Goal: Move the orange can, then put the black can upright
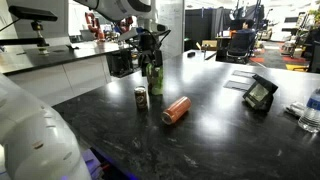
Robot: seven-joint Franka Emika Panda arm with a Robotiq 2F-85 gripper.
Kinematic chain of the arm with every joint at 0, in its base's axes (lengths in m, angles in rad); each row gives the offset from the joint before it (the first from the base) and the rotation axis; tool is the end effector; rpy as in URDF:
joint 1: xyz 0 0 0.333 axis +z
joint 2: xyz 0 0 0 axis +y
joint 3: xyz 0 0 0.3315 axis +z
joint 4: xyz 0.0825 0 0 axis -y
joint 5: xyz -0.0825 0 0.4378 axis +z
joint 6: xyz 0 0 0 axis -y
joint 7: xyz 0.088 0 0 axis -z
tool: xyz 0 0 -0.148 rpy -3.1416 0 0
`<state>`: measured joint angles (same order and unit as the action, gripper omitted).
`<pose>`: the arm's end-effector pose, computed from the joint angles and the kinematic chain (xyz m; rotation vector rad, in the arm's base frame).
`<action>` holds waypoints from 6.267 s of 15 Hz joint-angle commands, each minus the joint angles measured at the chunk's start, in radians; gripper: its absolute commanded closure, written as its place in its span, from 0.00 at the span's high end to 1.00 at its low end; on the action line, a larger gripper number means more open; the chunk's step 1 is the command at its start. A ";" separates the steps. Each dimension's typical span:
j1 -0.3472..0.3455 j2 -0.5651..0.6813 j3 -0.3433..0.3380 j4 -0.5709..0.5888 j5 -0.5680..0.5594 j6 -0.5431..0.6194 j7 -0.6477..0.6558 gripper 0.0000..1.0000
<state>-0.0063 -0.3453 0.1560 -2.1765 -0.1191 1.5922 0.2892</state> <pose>0.4578 0.0548 0.4752 2.9017 -0.2004 -0.2947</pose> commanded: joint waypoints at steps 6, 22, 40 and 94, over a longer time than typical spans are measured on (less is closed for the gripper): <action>0.068 0.002 -0.023 -0.051 -0.039 0.267 -0.192 1.00; 0.111 -0.036 0.021 -0.202 0.140 0.306 -0.062 1.00; 0.105 -0.038 -0.001 -0.339 0.090 0.527 -0.027 0.26; 0.116 -0.067 -0.060 -0.327 0.248 0.424 -0.171 1.00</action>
<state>0.1030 -0.4328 0.1018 -2.5300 0.0948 2.0540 0.1287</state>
